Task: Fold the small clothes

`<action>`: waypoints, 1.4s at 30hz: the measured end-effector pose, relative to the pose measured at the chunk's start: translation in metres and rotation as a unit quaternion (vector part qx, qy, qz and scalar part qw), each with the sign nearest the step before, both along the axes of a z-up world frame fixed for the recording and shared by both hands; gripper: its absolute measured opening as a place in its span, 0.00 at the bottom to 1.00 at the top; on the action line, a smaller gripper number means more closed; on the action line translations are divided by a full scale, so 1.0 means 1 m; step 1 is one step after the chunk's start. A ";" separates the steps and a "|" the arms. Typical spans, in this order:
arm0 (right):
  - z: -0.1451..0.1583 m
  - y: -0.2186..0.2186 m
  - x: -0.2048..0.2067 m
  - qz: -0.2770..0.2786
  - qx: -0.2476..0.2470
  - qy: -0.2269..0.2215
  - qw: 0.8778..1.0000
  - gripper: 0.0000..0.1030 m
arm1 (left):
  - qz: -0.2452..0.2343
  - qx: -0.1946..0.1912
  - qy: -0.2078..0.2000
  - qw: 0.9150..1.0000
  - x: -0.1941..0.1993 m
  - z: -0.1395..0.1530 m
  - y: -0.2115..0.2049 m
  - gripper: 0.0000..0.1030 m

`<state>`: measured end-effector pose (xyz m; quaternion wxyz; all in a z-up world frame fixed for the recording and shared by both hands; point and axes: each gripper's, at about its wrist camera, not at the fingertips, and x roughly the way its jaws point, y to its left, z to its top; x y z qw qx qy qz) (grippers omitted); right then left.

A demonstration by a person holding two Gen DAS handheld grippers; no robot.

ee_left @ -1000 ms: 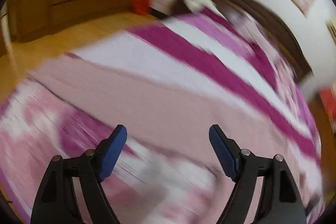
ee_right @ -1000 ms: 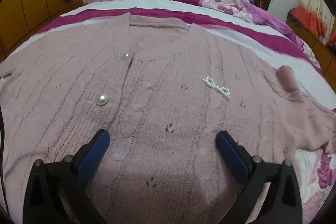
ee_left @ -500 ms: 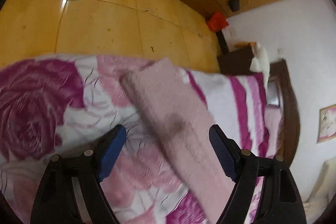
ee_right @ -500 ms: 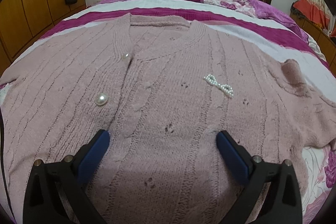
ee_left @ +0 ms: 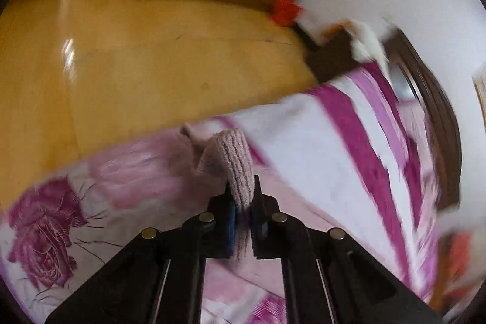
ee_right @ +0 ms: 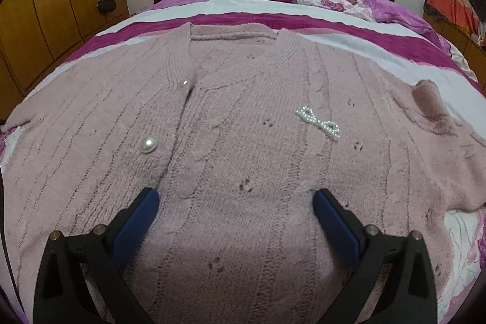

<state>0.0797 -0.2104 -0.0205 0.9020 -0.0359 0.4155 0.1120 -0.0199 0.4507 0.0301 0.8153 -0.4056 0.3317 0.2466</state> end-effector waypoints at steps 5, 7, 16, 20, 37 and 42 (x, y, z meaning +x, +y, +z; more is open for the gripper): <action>0.000 0.000 0.000 0.001 0.003 0.001 1.000 1.00 | -0.097 0.178 -0.005 0.979 0.039 0.064 -0.092 0.00; 0.000 0.000 0.000 0.002 0.006 0.002 1.000 1.00 | -0.126 0.229 -0.018 0.965 0.049 0.081 -0.135 0.00; -0.001 -0.003 0.002 0.005 0.018 0.004 1.000 1.00 | -0.244 0.182 -0.090 0.948 0.076 0.088 -0.262 0.00; -0.002 -0.006 0.003 0.007 0.028 0.002 1.000 1.00 | -0.263 0.080 -0.067 0.959 0.096 0.043 -0.297 0.00; 0.006 -0.025 -0.005 0.010 0.091 -0.010 0.996 1.00 | -0.135 -0.202 -0.114 0.963 0.035 -0.036 -0.309 0.14; 0.043 -0.025 -0.020 -0.043 0.197 -0.049 0.978 0.88 | -0.109 -0.104 -0.099 0.984 0.027 -0.028 -0.286 0.15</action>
